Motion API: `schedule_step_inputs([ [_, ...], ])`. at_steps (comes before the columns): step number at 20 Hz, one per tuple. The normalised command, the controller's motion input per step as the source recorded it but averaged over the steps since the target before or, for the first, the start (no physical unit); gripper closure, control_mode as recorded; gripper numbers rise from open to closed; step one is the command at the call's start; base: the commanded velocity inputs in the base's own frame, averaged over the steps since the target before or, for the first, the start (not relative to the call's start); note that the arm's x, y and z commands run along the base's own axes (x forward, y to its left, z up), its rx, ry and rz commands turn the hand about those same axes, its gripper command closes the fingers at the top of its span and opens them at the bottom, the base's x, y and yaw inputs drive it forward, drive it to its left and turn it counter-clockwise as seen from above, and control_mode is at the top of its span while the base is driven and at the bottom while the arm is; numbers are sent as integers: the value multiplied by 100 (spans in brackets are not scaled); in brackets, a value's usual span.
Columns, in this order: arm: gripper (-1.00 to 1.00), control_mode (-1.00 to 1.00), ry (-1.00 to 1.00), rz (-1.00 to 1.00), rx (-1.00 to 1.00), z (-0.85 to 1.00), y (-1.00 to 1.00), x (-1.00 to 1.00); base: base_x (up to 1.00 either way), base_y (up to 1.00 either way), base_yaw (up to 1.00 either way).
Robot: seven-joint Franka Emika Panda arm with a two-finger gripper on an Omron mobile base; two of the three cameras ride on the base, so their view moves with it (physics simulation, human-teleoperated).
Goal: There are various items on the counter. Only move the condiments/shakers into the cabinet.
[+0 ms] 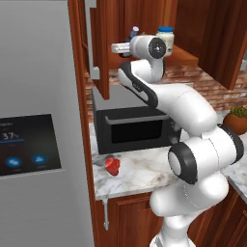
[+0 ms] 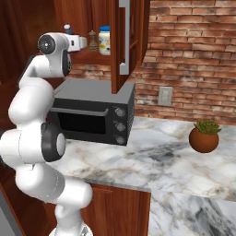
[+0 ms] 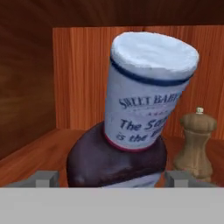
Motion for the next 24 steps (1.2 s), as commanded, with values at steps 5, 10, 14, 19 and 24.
schedule_step_inputs([
  [5, -100, -100, 9, -4, 0, 17, 0, 48, 0, 0, 0],
  [10, -100, -100, 9, -5, 0, 23, 0, 44, 0, 0, 0],
  [14, -100, -100, 4, -6, 0, 15, 0, 35, 0, 0, 0],
  [19, -100, -100, 0, -2, 0, 1, 0, 3, 0, 0, 0],
  [24, -100, -100, 0, -1, 0, 0, 0, 1, 0, 0, 0],
])
